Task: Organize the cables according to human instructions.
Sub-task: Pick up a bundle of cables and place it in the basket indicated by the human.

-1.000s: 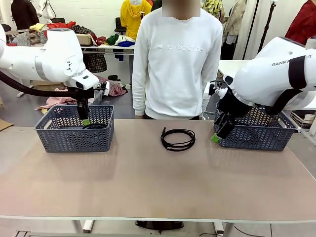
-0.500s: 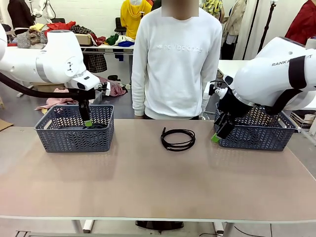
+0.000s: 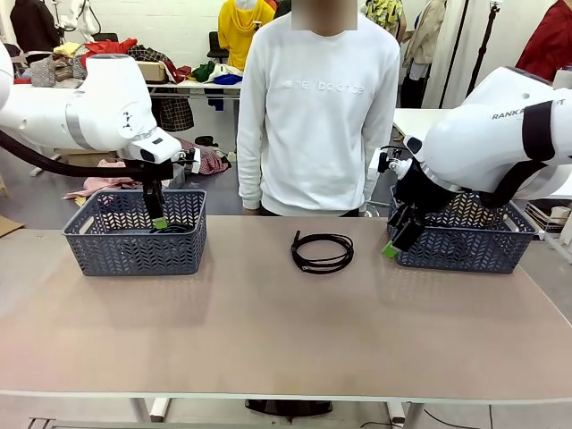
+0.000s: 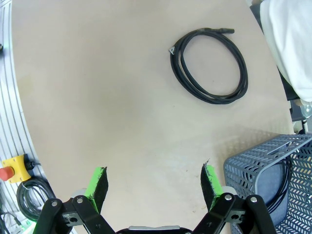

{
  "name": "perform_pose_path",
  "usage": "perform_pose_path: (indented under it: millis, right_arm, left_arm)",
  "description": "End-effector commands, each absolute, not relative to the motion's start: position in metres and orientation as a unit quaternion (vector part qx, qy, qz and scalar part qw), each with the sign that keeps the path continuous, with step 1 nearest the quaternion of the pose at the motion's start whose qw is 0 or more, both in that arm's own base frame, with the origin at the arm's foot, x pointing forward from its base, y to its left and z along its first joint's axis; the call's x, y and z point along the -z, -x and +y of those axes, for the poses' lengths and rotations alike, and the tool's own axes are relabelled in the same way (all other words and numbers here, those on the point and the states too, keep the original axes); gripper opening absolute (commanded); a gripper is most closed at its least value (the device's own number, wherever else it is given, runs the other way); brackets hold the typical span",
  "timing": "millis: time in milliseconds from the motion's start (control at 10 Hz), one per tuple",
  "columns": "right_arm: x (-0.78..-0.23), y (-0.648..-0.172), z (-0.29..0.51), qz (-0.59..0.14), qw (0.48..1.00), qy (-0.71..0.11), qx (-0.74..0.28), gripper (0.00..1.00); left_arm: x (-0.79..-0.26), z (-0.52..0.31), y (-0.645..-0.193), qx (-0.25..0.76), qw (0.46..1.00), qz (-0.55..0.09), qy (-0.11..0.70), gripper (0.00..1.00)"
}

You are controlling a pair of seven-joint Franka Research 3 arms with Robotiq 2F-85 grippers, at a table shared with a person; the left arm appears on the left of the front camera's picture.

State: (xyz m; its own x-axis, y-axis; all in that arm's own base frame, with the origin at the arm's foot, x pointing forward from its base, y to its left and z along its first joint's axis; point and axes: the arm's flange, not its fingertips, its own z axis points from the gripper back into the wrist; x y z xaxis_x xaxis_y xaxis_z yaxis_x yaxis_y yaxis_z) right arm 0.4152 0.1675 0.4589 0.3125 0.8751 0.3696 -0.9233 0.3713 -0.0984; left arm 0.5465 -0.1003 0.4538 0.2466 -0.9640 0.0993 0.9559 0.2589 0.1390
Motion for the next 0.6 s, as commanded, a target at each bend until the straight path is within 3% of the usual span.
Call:
perform_pose_path:
  millis: [0,500]
  right_arm:
    - [-0.458,-0.414,0.168,-0.184,0.807,-0.065,-0.558,1.00]
    - [-0.458,-0.414,0.168,-0.184,0.807,-0.065,-0.558,1.00]
  left_arm:
    - [-0.457,-0.118,-0.536,0.594,0.796,-0.114,-0.002,1.00]
    - [-0.454,-0.168,-0.489,0.598,0.777,-0.185,0.065,1.00]
